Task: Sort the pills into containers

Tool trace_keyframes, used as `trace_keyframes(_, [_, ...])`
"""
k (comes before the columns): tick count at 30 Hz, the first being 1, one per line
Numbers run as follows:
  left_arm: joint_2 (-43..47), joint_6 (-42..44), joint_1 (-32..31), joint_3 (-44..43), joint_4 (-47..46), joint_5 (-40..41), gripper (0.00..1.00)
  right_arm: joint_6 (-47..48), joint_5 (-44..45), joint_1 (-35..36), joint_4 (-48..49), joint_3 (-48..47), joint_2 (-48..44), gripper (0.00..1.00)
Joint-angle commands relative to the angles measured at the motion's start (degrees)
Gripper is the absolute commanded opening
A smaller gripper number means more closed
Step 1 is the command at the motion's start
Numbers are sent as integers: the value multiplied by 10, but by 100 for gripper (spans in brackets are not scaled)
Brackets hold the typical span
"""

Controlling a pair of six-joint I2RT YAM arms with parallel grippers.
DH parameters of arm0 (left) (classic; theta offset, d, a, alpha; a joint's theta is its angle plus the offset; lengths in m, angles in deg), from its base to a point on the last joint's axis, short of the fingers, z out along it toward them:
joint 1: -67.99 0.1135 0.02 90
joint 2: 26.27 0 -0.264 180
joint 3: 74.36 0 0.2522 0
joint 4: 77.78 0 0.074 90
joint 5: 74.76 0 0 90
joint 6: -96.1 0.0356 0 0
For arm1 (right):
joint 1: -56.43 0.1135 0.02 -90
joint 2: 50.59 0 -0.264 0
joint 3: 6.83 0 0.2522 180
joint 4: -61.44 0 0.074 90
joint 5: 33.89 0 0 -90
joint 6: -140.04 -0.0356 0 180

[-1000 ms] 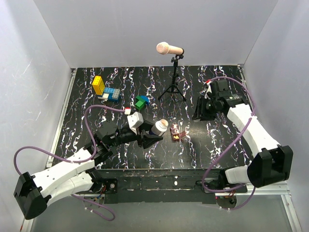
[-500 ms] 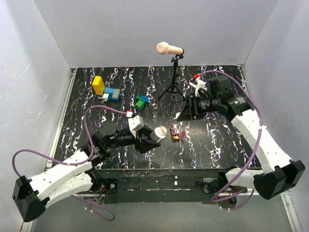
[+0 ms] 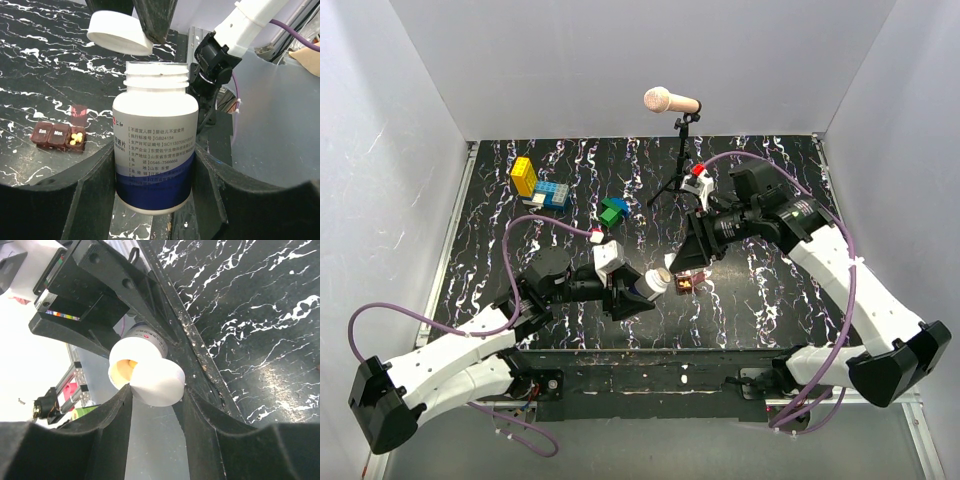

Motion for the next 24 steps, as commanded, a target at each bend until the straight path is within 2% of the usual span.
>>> trace_keyframes(1, [0, 7, 3, -30, -4, -21, 0, 36, -46, 17, -30, -44, 7, 26])
trace_keyframes(24, [-15, -3, 3, -35, -13, -40, 0, 59, -24, 76, -86, -66, 43, 25])
